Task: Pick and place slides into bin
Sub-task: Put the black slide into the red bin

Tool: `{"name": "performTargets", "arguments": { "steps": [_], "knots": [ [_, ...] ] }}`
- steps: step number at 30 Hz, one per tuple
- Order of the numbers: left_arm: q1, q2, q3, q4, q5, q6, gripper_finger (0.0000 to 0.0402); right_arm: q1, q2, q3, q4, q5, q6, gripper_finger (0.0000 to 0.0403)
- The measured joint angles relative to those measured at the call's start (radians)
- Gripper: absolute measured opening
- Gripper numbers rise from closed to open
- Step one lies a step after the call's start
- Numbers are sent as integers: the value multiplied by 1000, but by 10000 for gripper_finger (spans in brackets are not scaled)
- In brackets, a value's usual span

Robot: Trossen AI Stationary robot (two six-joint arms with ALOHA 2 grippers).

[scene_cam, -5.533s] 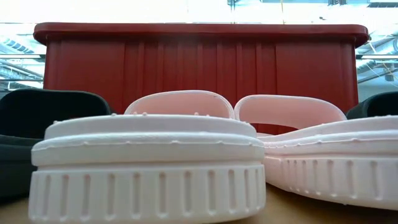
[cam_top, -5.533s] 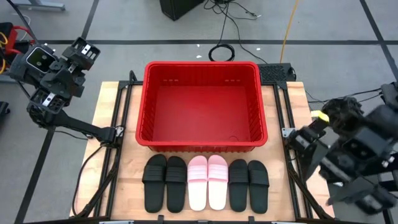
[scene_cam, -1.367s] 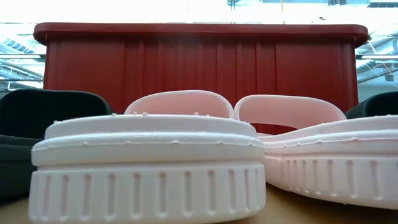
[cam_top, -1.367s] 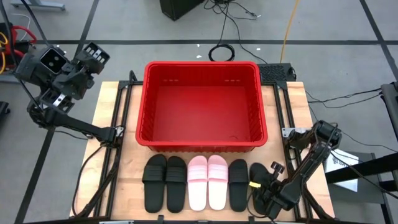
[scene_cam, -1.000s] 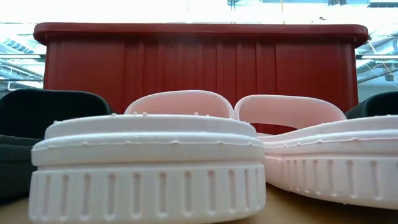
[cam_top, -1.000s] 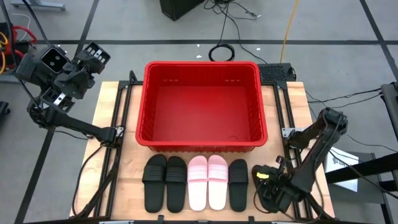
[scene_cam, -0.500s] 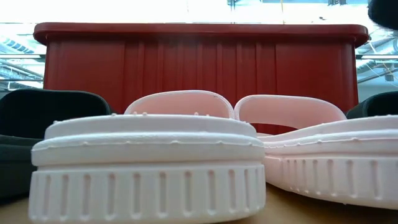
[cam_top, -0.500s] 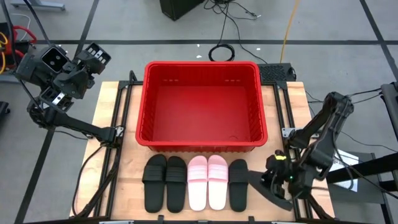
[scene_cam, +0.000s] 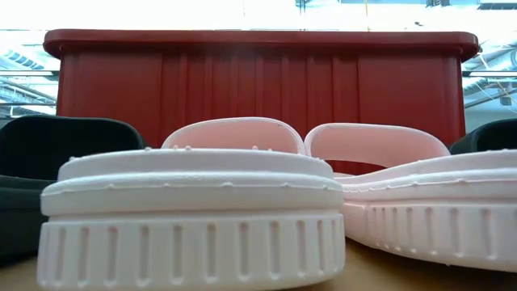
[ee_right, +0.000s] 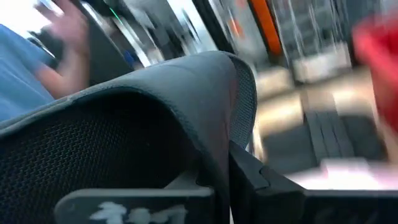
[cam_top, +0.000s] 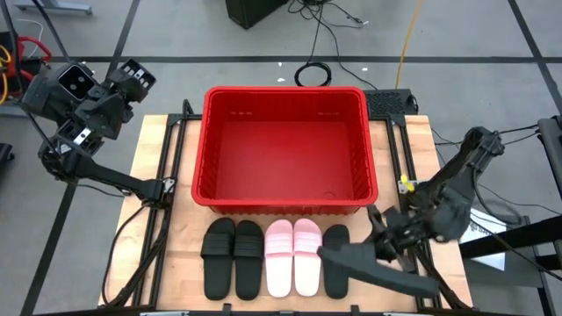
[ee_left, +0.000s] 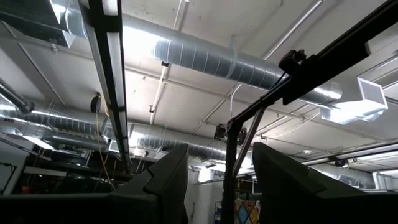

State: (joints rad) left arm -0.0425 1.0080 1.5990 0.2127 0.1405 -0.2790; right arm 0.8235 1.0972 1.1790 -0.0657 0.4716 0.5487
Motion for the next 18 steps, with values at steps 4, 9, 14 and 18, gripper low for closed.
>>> {"name": "performTargets", "arguments": {
  "steps": [4,9,14,18],
  "knots": [
    [0,0,0,0,-11,-3,186,-66,0,0,292,-39,-294,4],
    [0,0,0,0,-11,-11,186,-160,0,0,563,-119,-552,4],
    [0,0,0,0,-11,-12,186,-252,0,0,762,-136,-791,4],
    [0,0,0,0,-11,-12,186,-337,0,0,905,-136,-927,4]
  ]
}}
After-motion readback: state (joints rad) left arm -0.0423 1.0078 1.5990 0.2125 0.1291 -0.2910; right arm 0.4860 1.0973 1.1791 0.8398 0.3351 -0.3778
